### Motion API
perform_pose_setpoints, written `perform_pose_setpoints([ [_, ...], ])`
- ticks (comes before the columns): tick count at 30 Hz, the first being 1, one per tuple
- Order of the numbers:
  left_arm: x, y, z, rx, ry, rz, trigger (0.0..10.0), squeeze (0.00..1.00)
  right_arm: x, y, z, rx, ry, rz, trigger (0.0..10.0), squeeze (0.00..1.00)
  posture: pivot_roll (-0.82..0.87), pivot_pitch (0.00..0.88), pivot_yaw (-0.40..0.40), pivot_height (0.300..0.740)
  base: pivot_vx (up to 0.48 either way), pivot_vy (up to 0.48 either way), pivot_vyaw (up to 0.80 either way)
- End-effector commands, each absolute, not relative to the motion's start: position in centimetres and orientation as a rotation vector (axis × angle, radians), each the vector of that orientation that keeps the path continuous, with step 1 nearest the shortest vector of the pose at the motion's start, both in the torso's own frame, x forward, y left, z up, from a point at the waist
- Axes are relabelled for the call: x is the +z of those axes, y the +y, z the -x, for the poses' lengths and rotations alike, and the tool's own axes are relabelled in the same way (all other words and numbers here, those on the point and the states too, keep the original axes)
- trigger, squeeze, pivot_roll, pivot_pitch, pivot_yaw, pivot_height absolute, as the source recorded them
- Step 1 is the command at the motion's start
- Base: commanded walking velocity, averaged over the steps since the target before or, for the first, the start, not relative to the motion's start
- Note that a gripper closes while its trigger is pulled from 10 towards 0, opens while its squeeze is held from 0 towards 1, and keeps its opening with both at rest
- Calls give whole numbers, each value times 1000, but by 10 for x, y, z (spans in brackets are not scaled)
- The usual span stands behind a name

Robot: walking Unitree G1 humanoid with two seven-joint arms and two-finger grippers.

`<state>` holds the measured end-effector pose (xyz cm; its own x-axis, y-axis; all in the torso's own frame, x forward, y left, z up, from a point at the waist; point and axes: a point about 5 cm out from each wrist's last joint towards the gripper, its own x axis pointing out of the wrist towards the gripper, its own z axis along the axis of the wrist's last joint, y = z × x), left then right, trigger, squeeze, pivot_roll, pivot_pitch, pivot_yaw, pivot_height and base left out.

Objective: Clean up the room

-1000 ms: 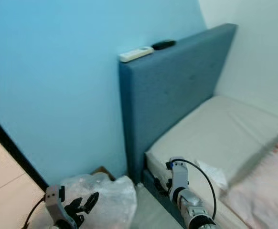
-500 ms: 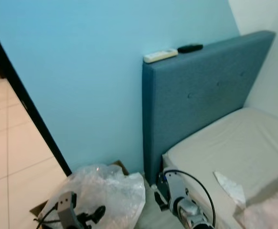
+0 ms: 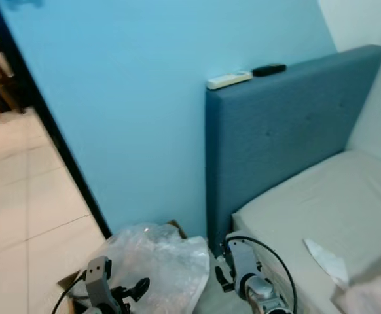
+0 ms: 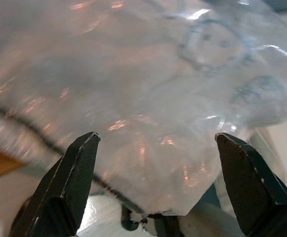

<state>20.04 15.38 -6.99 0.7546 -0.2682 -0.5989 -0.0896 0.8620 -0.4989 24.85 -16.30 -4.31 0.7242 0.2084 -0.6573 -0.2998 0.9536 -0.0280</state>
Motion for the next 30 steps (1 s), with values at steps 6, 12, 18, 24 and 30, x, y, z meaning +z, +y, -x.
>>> perform_pose_setpoints([
  [6,-71,145,-200,-141,735,529,10000,0,-53,-176,-235,207,760,132,10000,0,-59,0,-23,722,0,-450,735],
  [12,-69,144,-204,-138,730,524,10000,0,-58,-182,-227,164,786,124,10000,0,-63,0,-19,722,0,-375,76],
  [18,-64,144,-212,-137,692,544,10000,0,-60,-184,-224,155,800,123,10000,0,-68,0,-16,722,0,0,0],
  [24,-61,139,-216,-188,672,548,10000,0,-59,-183,-224,154,794,119,10000,0,-68,0,-17,722,0,-308,0],
  [30,-59,136,-218,-188,663,556,10000,0,-59,-183,-224,152,791,118,10000,0,-70,0,-16,722,0,-416,0],
])
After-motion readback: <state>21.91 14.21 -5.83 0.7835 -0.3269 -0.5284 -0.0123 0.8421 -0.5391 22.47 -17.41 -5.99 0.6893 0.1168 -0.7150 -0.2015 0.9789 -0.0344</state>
